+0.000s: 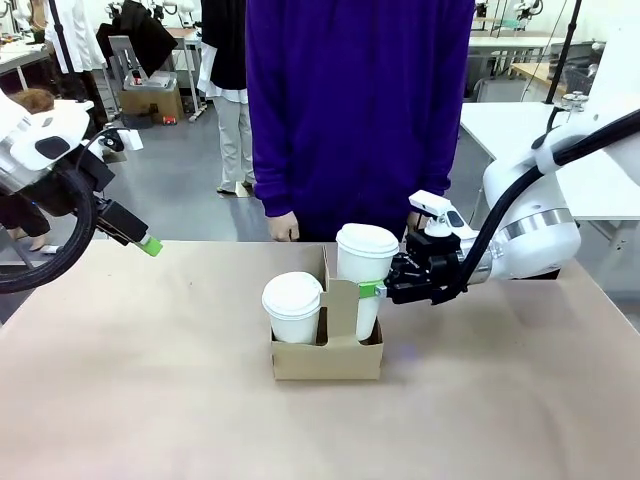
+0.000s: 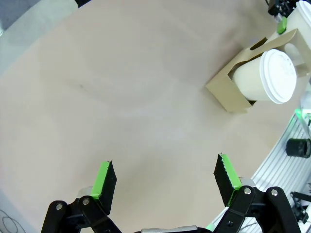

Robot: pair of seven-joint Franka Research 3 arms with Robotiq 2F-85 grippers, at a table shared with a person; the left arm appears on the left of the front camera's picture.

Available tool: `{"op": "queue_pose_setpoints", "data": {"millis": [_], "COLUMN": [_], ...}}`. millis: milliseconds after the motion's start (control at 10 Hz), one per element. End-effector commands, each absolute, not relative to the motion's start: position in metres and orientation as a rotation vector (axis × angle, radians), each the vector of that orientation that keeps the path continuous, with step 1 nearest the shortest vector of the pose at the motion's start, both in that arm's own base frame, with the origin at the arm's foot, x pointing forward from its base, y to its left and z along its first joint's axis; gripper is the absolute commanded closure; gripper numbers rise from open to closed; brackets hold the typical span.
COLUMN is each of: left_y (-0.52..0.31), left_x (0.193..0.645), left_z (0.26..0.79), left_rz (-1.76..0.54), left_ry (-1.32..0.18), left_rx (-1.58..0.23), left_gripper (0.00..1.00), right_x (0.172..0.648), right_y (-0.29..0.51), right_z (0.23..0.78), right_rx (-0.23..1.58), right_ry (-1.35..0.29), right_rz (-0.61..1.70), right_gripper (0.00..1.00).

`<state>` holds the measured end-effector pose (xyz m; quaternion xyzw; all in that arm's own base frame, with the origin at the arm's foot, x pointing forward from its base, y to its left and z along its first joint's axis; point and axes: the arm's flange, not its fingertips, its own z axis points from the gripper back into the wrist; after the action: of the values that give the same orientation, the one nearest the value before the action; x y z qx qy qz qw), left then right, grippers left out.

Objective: Pour a drink into a cup and package it in a carrier.
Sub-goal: Insert the held 600 ml Paper Cup into the Cup Carrier.

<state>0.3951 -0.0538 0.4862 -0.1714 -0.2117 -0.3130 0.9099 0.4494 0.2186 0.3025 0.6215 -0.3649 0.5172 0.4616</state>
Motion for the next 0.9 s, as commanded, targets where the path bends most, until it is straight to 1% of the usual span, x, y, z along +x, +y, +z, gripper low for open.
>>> {"op": "queue_pose_setpoints", "data": {"millis": [0, 300, 800], "left_y": [-0.053, -0.053, -0.053], "left_x": [0.395, 0.395, 0.395], "left_z": [0.487, 0.487, 0.487], "left_rz": [-0.647, -0.647, -0.647], "left_ry": [-0.429, -0.429, -0.429], "left_rx": [-0.335, -0.335, -0.335], "left_gripper": [0.00, 0.00, 0.00], "right_x": [0.452, 0.457, 0.455], "right_y": [0.217, 0.216, 0.219], "right_z": [0.300, 0.283, 0.269], "right_rx": [1.541, 1.545, 1.528], "right_ry": [-0.905, -0.846, -0.778], "right_rz": [1.321, 1.393, 1.516], "right_gripper": [0.20, 0.20, 0.20]}}
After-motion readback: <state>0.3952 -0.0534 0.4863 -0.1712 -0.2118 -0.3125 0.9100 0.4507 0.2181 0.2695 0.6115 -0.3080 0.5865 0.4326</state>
